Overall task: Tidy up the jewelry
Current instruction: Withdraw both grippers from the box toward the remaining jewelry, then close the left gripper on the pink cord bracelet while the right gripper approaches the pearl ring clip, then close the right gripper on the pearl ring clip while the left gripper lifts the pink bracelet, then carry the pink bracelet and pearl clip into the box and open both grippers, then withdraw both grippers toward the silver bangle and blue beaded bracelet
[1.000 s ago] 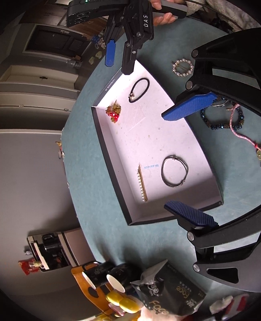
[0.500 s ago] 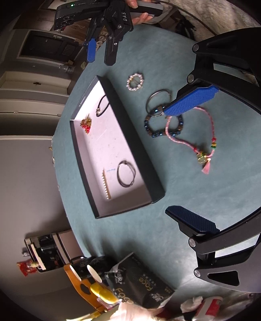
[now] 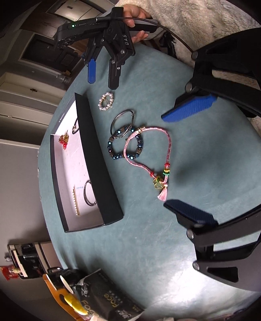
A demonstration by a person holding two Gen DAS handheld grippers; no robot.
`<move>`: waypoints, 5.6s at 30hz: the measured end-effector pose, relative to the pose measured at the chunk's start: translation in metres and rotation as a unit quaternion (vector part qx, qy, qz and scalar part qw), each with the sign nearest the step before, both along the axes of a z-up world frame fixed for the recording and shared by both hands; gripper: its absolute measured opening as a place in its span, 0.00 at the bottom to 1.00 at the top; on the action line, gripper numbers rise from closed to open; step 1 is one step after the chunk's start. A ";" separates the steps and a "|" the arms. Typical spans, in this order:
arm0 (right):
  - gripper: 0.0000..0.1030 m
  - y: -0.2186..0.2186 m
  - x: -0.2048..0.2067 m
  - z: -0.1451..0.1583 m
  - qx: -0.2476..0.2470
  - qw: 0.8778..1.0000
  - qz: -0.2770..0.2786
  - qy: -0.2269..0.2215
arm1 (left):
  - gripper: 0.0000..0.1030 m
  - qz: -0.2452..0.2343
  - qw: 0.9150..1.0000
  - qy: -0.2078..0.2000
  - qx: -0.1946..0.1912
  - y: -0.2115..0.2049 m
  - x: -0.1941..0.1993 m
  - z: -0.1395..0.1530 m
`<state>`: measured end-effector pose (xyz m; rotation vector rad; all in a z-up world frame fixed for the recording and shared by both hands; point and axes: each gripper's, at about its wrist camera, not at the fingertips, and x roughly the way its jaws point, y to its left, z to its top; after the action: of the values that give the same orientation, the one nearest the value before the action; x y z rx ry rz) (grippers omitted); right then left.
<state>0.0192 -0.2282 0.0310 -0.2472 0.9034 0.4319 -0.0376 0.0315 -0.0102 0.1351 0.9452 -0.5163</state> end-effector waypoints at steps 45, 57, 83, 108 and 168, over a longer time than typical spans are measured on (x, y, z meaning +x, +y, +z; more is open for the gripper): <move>0.48 0.015 0.005 -0.006 0.008 0.999 0.035 -0.007 | 0.04 0.056 0.997 0.010 -0.042 0.011 0.040 0.003; 0.48 0.011 0.001 0.031 0.035 0.998 0.041 -0.037 | 0.04 0.035 0.998 -0.051 -0.030 0.006 0.038 0.048; 0.48 0.031 0.104 0.018 0.048 0.999 0.022 -0.004 | 0.04 -0.055 0.997 -0.044 -0.039 -0.103 0.224 0.048; 0.49 0.051 0.124 -0.005 -0.001 0.999 0.033 0.043 | 0.42 -0.031 0.999 0.026 0.035 -0.096 0.255 -0.001; 0.91 0.075 -0.013 -0.003 0.004 0.985 0.172 -0.003 | 0.88 0.061 0.996 -0.059 0.036 0.004 0.054 0.006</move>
<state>0.0065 -0.1531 0.0280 -0.4001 0.8555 0.7532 0.0160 0.0356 -0.0039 0.1703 0.8505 -0.3565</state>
